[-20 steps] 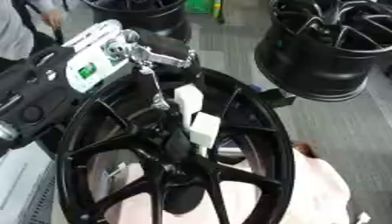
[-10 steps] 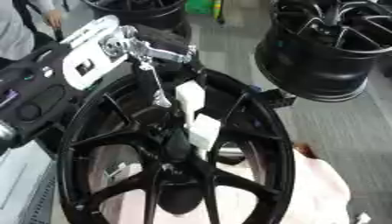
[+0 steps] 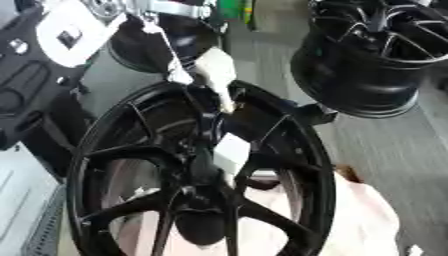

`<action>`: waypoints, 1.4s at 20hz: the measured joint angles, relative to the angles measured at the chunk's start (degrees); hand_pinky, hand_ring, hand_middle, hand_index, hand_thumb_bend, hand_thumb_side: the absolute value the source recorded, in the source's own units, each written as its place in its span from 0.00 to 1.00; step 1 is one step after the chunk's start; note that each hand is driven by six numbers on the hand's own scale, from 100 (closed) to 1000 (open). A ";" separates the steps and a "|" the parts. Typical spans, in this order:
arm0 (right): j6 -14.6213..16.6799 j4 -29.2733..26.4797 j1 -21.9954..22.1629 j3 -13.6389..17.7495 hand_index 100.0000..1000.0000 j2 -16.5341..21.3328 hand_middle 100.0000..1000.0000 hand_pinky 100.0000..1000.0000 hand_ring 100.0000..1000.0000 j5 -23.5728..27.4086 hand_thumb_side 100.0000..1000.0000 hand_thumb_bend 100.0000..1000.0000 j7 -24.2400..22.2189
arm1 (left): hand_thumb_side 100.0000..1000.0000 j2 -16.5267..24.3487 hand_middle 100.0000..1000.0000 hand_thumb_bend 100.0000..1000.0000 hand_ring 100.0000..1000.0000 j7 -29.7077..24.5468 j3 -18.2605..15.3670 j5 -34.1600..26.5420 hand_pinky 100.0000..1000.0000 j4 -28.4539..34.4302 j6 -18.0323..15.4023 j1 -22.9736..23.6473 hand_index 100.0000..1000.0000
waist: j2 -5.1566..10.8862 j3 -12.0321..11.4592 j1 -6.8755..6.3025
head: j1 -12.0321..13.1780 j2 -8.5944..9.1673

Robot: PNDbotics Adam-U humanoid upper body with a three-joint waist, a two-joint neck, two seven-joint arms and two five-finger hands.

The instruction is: Pull the pin out of the wheel hub.

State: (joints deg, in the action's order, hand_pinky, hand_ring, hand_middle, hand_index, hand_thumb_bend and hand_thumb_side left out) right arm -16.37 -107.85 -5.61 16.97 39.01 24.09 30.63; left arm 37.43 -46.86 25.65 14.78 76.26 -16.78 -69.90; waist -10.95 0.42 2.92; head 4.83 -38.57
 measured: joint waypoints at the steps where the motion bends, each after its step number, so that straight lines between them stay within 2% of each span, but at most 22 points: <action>1: 0.05 0.01 0.18 0.08 0.73 0.00 0.62 0.71 0.65 0.00 0.71 0.00 0.05 | 0.00 0.60 0.21 0.26 0.44 -0.32 -1.21 -0.18 0.61 -0.01 0.32 -0.19 0.27 | 0.02 -0.23 -0.03 | -0.13 -0.08; 4: 0.25 0.01 0.69 0.52 0.73 0.00 0.62 0.71 0.65 -0.01 0.71 0.00 0.27 | 0.00 3.27 0.21 0.21 0.44 -1.13 -5.59 -0.61 0.61 -0.47 1.13 -0.22 0.28 | 0.14 -1.07 -0.23 | -0.74 -0.17; 7: 0.64 -0.02 1.51 1.11 0.74 0.05 0.62 0.71 0.65 -0.18 0.70 0.00 0.73 | 0.00 8.19 0.21 0.16 0.44 -0.81 -12.39 -0.71 0.62 -2.01 1.68 1.99 0.29 | 0.30 -1.97 -0.70 | -1.71 -0.31; 11: 1.14 -0.25 2.98 2.09 0.74 0.10 0.63 0.72 0.66 -0.56 0.69 0.00 1.73 | 0.00 14.62 0.21 0.12 0.44 3.57 -20.65 -0.64 0.62 -3.26 3.51 7.42 0.30 | 0.34 -2.79 -0.68 | -2.60 -0.85; 14: 1.36 -0.67 3.32 2.48 0.74 0.11 0.63 0.73 0.66 -0.93 0.69 0.00 2.33 | 0.00 17.88 0.21 0.12 0.44 7.51 -24.69 -0.32 0.62 -3.27 4.96 11.05 0.30 | 0.52 -3.18 -0.69 | -3.03 -1.19; 19: 1.64 -1.13 3.61 2.48 0.75 0.11 0.64 0.73 0.67 -2.11 0.68 0.00 2.37 | 0.00 20.04 0.21 0.11 0.44 11.67 -27.67 1.22 0.62 -4.40 6.58 15.04 0.31 | 0.79 -3.53 -0.52 | -3.05 -1.21; 24: 1.89 -1.21 3.65 2.48 0.75 0.11 0.64 0.73 0.66 -2.80 0.69 0.00 2.33 | 0.00 20.05 0.22 0.13 0.45 13.55 -28.10 3.18 0.61 -6.22 7.18 16.96 0.32 | 0.84 -3.42 -0.34 | -2.97 -1.17; 28: 1.97 -1.55 3.70 2.52 0.75 0.10 0.63 0.73 0.66 -2.93 0.69 0.00 2.45 | 0.00 20.06 0.23 0.15 0.45 15.38 -28.54 7.50 0.61 -8.61 7.96 17.83 0.33 | 0.84 -3.15 -0.34 | -2.98 -1.13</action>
State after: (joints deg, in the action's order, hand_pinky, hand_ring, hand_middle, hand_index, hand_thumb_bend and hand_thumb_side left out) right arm -14.40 -109.40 -1.91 19.49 39.11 21.16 33.07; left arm 57.49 -31.48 -2.89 22.28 67.64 -8.82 -52.08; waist -10.10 -2.73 2.58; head 1.85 -39.70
